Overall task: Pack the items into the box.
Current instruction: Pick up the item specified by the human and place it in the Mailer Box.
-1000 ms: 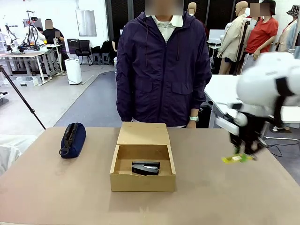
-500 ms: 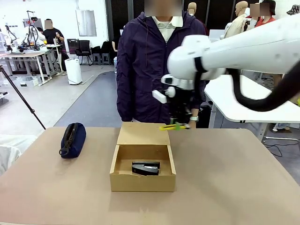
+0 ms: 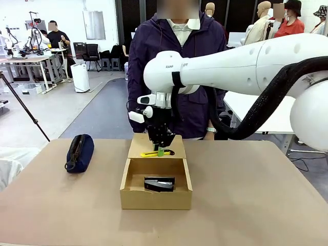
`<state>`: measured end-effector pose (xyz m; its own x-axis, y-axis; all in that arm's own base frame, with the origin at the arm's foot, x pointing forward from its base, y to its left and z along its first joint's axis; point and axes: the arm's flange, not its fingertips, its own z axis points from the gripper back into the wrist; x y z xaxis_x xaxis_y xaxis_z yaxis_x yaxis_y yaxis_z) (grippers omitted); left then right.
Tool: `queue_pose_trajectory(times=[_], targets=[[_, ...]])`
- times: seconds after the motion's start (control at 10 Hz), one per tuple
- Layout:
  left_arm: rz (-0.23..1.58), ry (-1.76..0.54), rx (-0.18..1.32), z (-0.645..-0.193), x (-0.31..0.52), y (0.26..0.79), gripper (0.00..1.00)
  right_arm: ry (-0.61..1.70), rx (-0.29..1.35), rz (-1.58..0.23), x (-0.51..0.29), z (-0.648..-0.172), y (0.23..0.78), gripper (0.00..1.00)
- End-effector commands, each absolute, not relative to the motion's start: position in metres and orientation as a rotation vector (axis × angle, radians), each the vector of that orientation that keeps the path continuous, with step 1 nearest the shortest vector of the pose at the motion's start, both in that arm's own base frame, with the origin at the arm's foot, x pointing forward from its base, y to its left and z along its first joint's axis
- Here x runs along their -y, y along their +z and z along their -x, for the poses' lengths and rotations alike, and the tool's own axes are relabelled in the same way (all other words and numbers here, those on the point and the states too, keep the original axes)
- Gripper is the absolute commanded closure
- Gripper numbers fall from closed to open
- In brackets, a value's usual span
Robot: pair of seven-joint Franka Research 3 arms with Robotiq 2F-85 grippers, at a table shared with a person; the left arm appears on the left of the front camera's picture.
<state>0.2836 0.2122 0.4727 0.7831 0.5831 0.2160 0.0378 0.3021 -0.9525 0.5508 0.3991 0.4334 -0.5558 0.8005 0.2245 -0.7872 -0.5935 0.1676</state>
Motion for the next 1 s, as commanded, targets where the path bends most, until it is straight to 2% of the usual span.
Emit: queue_pose_trajectory(times=[0.0,0.1,0.5,0.6,0.7,0.9], targets=[[1.239,0.380,0.620,-0.284,-0.212,0.474,0.00,2.169,-0.040,-0.412,-0.390,-0.518,0.446,1.00],[1.239,0.380,0.620,-0.284,-0.212,0.474,0.00,2.180,-0.059,-0.345,-0.399,-0.551,0.433,1.00],[1.239,0.380,0.620,-0.284,-0.212,0.474,0.00,2.180,-0.067,-0.363,-0.399,-0.545,0.432,1.00],[1.239,0.380,0.620,-0.284,-0.212,0.474,0.00,1.933,-0.251,-0.311,-0.414,-0.537,0.427,1.00],[1.239,0.380,0.620,-0.284,-0.212,0.474,0.00,1.841,-0.303,-0.324,-0.425,-0.526,0.424,1.00],[1.239,0.380,0.620,-0.284,-0.212,0.474,0.00,1.750,-0.303,-0.298,-0.425,-0.513,0.423,1.00]])
